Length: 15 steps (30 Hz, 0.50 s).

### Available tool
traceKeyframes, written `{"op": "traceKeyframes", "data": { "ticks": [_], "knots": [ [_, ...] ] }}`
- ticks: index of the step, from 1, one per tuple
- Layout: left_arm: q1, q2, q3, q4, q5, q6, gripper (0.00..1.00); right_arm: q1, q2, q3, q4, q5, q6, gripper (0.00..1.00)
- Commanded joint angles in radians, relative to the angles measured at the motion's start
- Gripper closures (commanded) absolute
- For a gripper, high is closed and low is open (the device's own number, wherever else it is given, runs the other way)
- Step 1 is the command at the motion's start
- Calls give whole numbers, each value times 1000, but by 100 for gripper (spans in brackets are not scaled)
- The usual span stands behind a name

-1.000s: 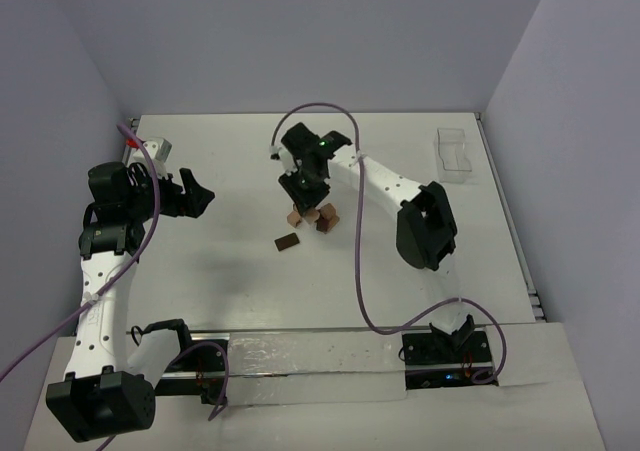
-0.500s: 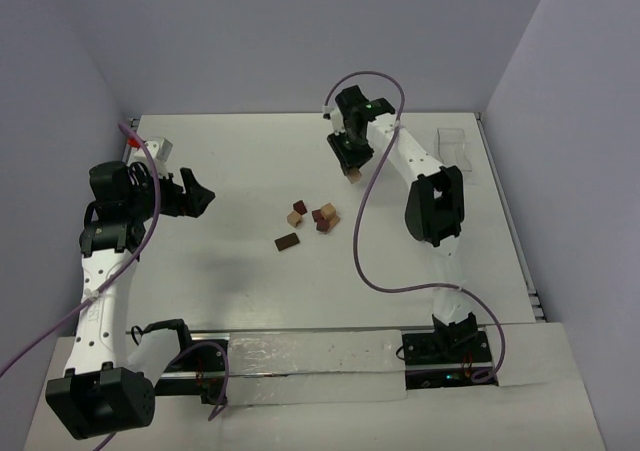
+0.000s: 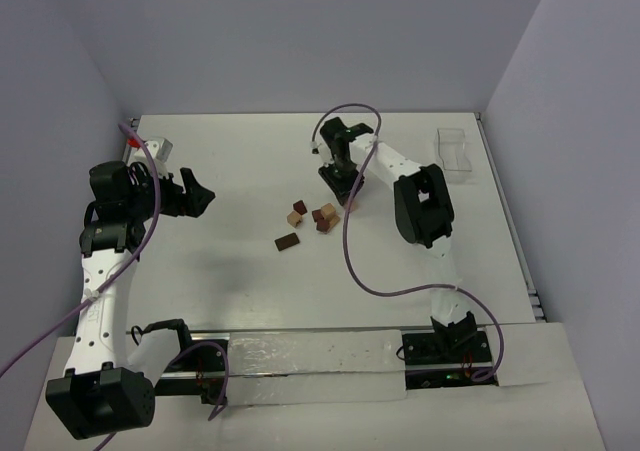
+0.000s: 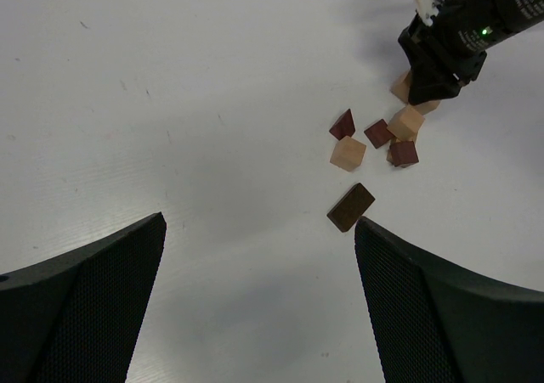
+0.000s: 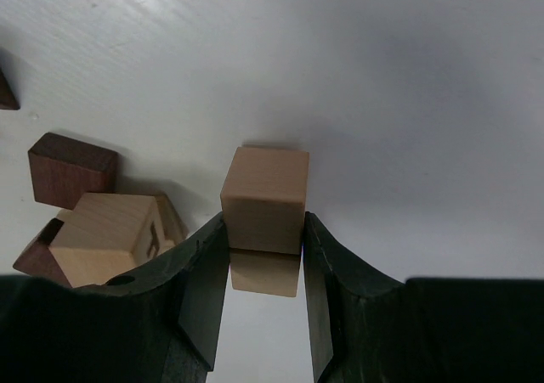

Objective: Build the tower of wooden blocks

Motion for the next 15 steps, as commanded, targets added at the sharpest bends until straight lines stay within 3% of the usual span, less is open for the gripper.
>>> {"op": "traceKeyframes", "data": {
  "ticks": [1,15],
  "knots": [
    [2,-9,8,27,2,2,2,47,-3,-27,54,-4,5,100],
    [3,-14,13,18,-4,8,2,171,6,-36,58,-142,131,100]
  ]
}}
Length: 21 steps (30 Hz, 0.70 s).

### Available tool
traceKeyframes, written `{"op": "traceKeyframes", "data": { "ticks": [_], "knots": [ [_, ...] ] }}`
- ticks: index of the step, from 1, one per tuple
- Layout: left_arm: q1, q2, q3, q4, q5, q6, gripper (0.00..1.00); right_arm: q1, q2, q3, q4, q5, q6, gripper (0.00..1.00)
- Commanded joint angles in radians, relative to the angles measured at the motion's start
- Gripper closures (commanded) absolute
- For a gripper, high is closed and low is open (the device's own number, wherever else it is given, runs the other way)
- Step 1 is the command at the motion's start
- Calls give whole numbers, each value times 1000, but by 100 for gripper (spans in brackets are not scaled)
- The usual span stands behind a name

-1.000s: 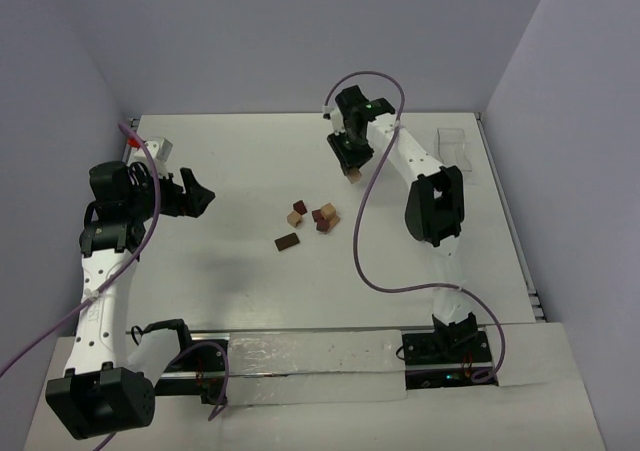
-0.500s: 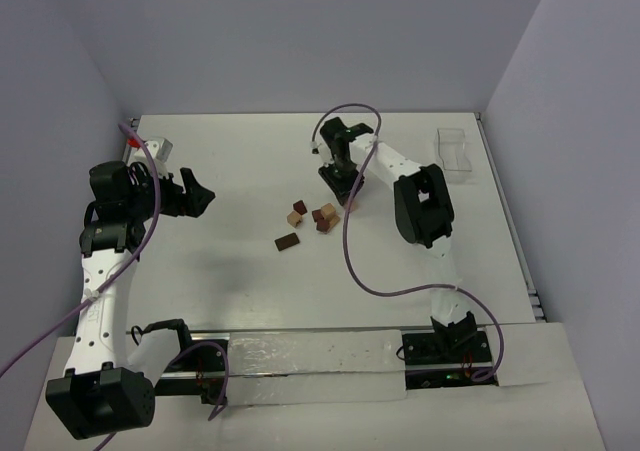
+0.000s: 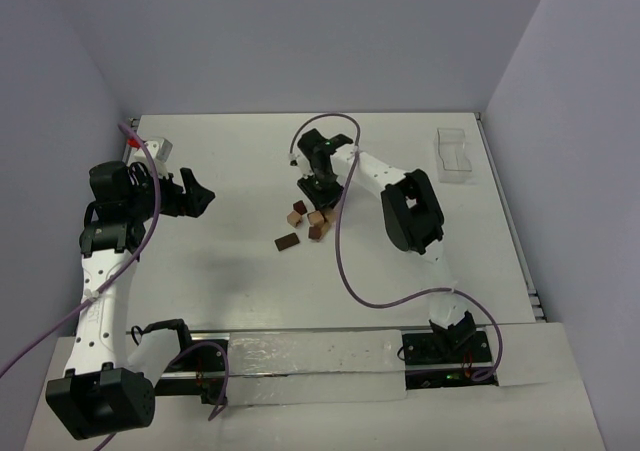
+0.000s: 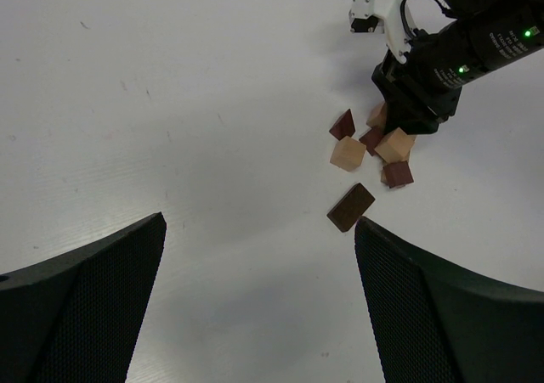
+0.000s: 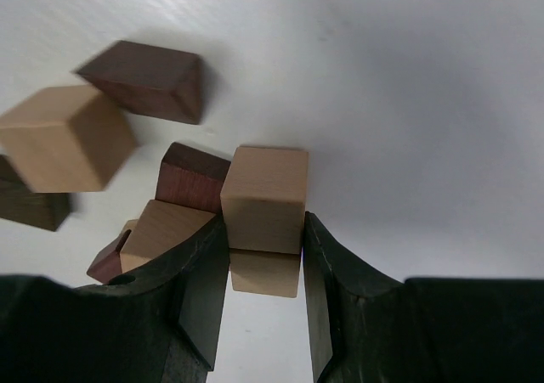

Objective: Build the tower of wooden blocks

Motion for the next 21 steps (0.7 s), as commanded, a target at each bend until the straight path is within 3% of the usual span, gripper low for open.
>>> {"op": "traceKeyframes", "data": {
  "ticks": [1,14,21],
  "knots": [
    [2,-13,17,14,-4,10,2,62,8,-7,22,-94,90,100],
    [2,-35,23,-20,-35,57,2,171,41,50,56,-157,235,100],
    [2,-32,11,-6,-34,45,2,181,-58,-1,76,-94,298,100]
  ]
}}
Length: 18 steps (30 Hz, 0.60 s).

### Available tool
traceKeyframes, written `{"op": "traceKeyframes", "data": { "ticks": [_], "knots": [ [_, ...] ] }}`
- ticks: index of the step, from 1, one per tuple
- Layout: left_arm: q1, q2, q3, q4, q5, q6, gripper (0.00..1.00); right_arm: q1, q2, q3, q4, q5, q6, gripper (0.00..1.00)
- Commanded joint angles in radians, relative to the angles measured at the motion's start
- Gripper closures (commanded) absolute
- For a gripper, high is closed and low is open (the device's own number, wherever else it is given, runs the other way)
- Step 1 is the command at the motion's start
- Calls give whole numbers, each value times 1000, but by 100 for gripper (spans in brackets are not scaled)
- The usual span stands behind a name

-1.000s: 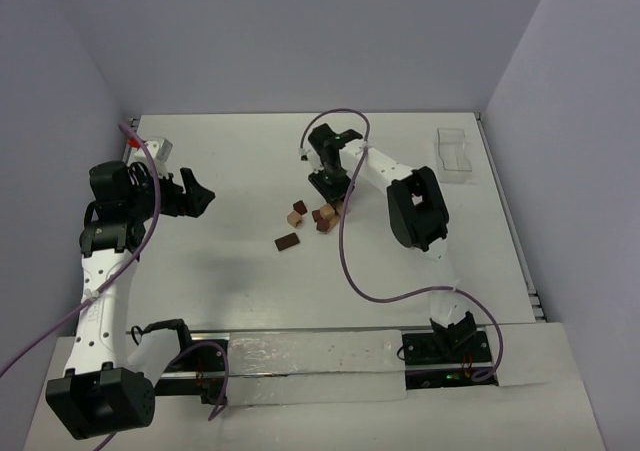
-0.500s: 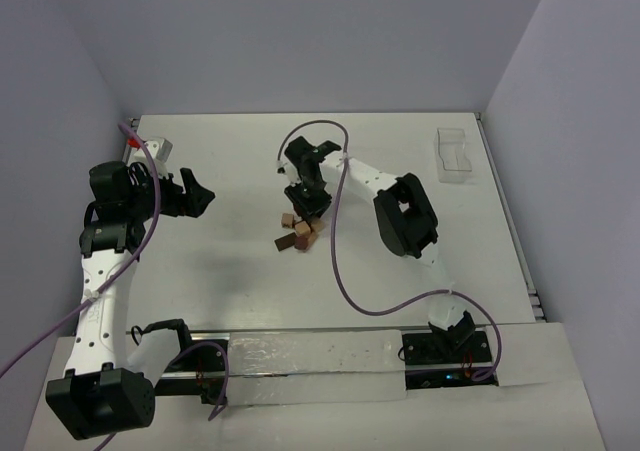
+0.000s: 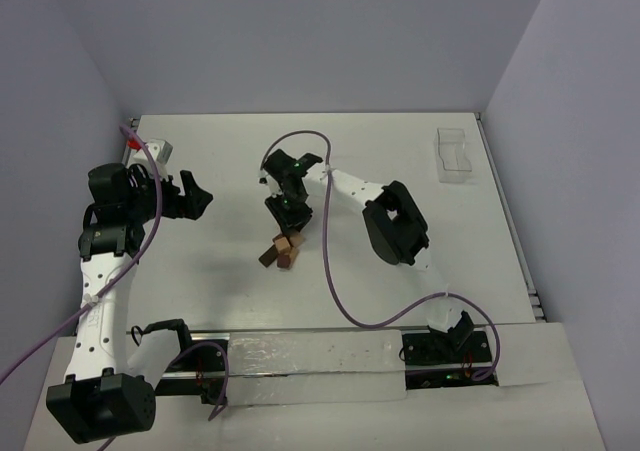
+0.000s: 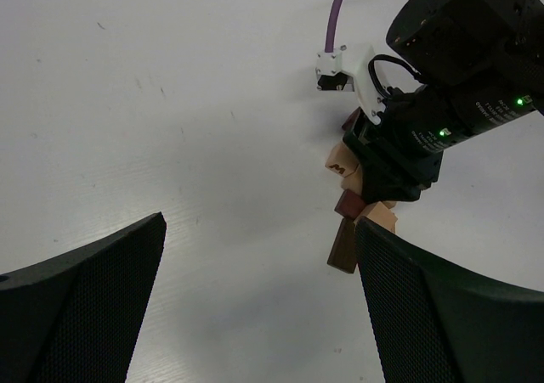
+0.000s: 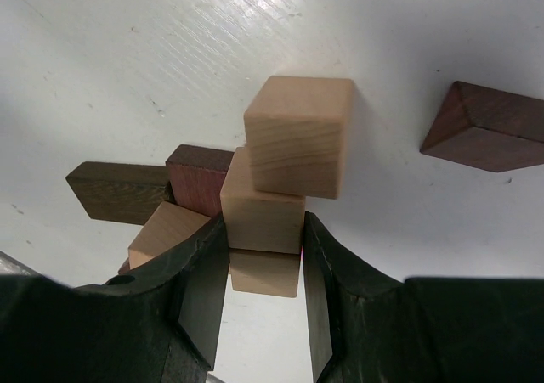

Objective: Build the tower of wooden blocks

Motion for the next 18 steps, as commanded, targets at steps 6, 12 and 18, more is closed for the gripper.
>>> {"op": "traceKeyframes", "data": {
  "ticks": [6,12,18],
  "knots": [
    [2,5,6,48,4,-7,2,-83,-247,-146,81,129,144,100],
    [2,31,17,58,9,-7,2,-146,-241,-183,90,193,212,100],
    [3,34,15,54,-2,-7,2,-177,-148,-109,69,212,246,100]
  ]
}}
